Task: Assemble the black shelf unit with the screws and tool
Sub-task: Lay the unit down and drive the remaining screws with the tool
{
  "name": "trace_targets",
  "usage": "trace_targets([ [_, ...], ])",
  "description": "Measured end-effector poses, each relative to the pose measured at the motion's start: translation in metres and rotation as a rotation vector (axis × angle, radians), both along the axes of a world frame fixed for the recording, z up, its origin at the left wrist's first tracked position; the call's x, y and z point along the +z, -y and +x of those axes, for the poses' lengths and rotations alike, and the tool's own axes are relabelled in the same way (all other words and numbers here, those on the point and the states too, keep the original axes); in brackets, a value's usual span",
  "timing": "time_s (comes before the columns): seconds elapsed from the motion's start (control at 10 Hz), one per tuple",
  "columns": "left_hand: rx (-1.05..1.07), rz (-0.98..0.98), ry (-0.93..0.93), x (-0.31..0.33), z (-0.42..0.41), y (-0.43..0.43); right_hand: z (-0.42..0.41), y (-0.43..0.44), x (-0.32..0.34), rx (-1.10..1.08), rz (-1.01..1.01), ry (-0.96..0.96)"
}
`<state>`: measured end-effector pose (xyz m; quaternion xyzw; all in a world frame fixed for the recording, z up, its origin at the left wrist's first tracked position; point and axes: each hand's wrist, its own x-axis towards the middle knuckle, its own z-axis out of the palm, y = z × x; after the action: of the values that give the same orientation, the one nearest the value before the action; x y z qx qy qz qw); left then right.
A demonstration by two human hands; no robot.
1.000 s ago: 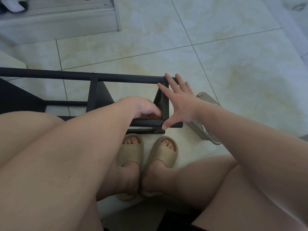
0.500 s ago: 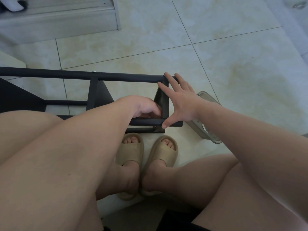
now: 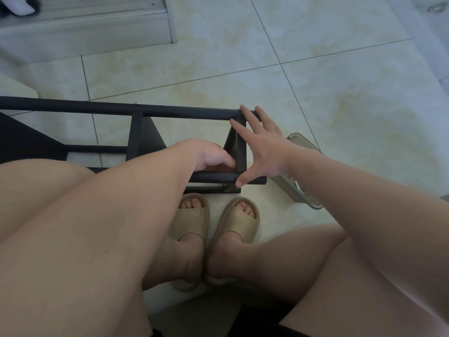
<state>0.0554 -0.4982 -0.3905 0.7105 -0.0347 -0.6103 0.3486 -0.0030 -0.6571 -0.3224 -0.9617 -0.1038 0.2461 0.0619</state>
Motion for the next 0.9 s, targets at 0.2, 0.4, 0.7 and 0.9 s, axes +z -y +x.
trace_targets([
  [0.2,0.018,-0.015,0.044,-0.001,-0.0004,0.0014,0.0,0.0002,-0.0004,0.0,0.003,-0.002],
  [0.4,0.03,-0.053,0.052,-0.0018,0.0004,0.0013,-0.0004,0.0007,-0.0013,-0.002,0.01,-0.003],
  [0.7,0.059,-0.164,-0.003,-0.0059,0.0014,-0.0014,-0.0002,0.0021,-0.0016,-0.001,0.008,-0.001],
  [0.9,0.072,-0.203,-0.04,-0.0062,0.0009,-0.0027,0.0001,0.0022,0.0001,-0.001,0.015,-0.012],
])
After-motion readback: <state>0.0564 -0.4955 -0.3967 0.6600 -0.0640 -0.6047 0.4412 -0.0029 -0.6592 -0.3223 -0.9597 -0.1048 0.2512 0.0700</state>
